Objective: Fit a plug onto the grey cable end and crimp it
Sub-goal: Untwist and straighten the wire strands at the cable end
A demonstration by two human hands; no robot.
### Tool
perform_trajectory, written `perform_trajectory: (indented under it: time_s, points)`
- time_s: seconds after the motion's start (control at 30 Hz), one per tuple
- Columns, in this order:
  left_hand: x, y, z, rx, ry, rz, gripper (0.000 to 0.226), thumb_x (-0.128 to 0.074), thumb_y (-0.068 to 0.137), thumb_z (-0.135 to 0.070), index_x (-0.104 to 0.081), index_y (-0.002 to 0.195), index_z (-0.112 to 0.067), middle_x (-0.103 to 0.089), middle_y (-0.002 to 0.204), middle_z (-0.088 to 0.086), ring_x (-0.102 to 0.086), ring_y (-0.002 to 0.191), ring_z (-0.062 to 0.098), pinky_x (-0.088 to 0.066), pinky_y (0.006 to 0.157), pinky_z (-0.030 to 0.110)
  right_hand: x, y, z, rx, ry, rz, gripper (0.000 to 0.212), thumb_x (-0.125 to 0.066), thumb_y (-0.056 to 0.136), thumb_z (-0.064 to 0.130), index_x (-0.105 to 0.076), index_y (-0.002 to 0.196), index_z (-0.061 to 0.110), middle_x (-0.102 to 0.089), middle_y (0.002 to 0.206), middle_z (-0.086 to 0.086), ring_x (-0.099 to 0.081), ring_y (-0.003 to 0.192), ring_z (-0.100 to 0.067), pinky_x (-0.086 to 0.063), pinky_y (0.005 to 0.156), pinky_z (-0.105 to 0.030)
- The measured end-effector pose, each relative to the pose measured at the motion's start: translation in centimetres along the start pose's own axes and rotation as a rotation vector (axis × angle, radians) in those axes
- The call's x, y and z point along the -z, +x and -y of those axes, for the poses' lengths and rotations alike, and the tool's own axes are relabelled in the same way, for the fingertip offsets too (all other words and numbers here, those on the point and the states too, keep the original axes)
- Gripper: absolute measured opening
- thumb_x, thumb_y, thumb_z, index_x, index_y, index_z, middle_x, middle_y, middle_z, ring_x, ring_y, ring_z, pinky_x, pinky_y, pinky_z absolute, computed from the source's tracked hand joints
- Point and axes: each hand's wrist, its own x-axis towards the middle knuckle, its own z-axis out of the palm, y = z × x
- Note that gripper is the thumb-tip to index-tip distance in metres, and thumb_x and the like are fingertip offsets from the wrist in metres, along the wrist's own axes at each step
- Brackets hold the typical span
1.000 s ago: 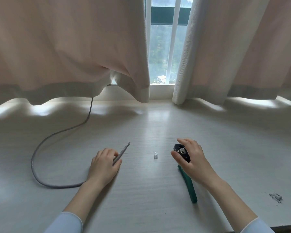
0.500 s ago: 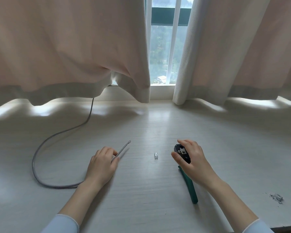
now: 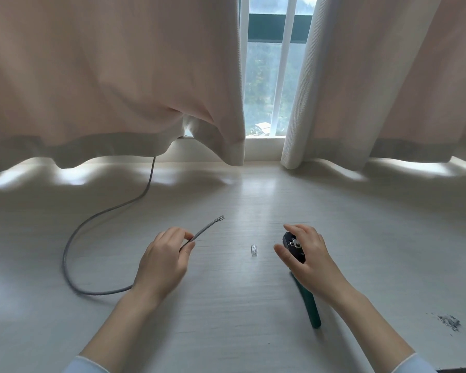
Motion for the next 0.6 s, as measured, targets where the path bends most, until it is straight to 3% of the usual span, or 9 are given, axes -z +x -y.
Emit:
perform_trajectory:
  time_s: [0.23, 0.6]
  points:
    - [1.0, -0.3, -1.8, -0.06, -0.015, -0.025, 0.005, -0.064, 0.089, -0.014, -0.065, 0.093, -0.015, -0.066, 0.092, -0.005, -0.06, 0.089, 0.022, -0.047, 0.071, 0.035, -0.2, -0.1, 0.4, -0.02, 0.031, 0.033, 0.073, -0.042, 0.078, 0.069, -0.042, 0.139, 0.028, -0.04, 0.136, 0.014, -0.031, 0.127, -0.002, -0.028, 0.101, -0.023]
    - [1.9, -0.5, -2.9, -0.145, 0.027, -0.009, 0.008, -0.07, 0.084, -0.008, -0.066, 0.088, -0.014, -0.068, 0.085, -0.004, -0.063, 0.079, 0.022, -0.04, 0.064, 0.026, -0.4, -0.1, 1.4, 0.017, 0.029, 0.063, 0.071, -0.042, 0.08, 0.068, -0.041, 0.139, 0.029, -0.04, 0.139, 0.013, -0.03, 0.125, 0.001, -0.027, 0.101, -0.022]
